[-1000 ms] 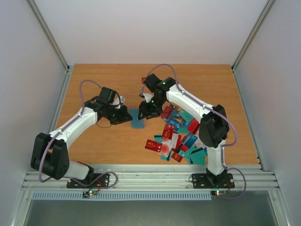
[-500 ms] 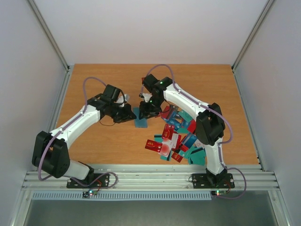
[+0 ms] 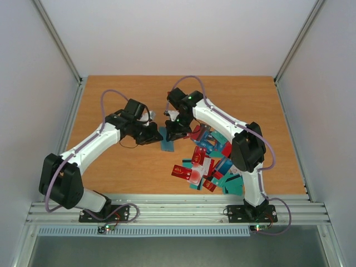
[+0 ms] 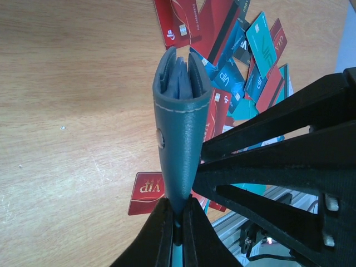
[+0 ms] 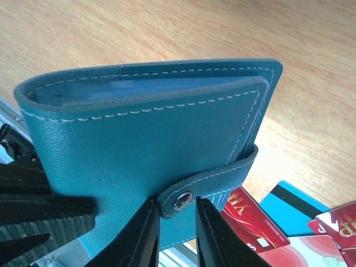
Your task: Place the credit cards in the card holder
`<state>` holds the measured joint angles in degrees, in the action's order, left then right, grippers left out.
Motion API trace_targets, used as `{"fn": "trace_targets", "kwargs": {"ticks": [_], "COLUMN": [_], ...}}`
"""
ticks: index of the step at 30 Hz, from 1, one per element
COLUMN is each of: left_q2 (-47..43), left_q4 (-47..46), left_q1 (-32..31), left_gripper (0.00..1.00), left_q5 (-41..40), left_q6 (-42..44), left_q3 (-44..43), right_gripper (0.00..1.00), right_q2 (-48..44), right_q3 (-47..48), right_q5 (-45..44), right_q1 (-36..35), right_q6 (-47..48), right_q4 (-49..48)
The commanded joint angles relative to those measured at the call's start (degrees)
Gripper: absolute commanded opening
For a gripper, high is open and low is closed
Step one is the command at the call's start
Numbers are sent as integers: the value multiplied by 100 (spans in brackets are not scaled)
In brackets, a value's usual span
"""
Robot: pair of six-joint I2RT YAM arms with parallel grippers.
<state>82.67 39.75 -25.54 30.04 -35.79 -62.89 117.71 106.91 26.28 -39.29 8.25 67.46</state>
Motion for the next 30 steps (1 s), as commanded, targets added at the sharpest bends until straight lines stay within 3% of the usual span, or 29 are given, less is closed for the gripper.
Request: {"fn": "trace_targets", "kwargs": {"ticks": [1, 9, 21, 30], "left_q2": [-10, 31, -9, 185], "left_q4": [-5, 23, 166, -127], "left_q1": [-68, -144, -144, -100], "left_gripper": [0, 0, 0, 0], "left_q5": [131, 116, -99, -229], "left_q6": [54, 98, 178, 558], "left_q3": [-312, -399, -340, 364], "right_gripper": [18, 2, 1, 1], "right_q2": [184, 151, -13, -98], "right_q3": [53, -8, -376, -1080], "right_q5": [-564, -761, -988, -401], "right_q1": [15, 17, 47, 164], "right_q6": [78, 68, 16, -32], "right_q4": [271, 307, 238, -312]}}
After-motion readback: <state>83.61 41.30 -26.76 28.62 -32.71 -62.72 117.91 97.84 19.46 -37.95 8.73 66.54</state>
